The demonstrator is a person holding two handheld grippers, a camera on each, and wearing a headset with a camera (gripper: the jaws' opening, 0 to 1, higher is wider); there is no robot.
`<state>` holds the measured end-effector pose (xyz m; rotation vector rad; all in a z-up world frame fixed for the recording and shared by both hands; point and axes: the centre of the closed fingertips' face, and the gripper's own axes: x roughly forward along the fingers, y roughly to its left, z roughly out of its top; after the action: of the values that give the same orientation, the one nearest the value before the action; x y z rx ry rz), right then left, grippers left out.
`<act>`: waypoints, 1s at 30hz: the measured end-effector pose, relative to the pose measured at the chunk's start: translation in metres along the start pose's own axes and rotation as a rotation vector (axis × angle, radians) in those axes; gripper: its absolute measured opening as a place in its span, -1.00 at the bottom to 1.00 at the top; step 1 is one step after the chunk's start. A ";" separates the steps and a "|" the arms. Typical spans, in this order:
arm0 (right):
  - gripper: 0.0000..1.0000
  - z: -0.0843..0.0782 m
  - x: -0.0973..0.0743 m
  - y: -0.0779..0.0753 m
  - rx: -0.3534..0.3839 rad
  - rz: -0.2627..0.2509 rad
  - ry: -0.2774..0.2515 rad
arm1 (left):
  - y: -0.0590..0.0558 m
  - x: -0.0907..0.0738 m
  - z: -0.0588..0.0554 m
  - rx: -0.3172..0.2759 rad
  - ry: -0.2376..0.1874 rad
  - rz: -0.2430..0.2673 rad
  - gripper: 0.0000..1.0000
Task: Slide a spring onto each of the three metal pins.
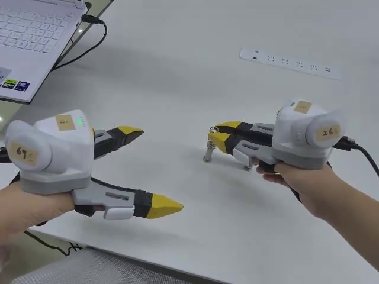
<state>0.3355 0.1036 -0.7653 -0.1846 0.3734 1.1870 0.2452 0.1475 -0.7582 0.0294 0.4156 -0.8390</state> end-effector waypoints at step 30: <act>-0.83 -0.020 0.000 0.002 -0.083 -0.008 0.073 | 0.001 0.001 -0.002 0.010 0.006 0.001 0.88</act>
<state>0.3298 0.0980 -0.7837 -0.3023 0.3873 1.1914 0.2454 0.1478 -0.7599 0.0417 0.4170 -0.8398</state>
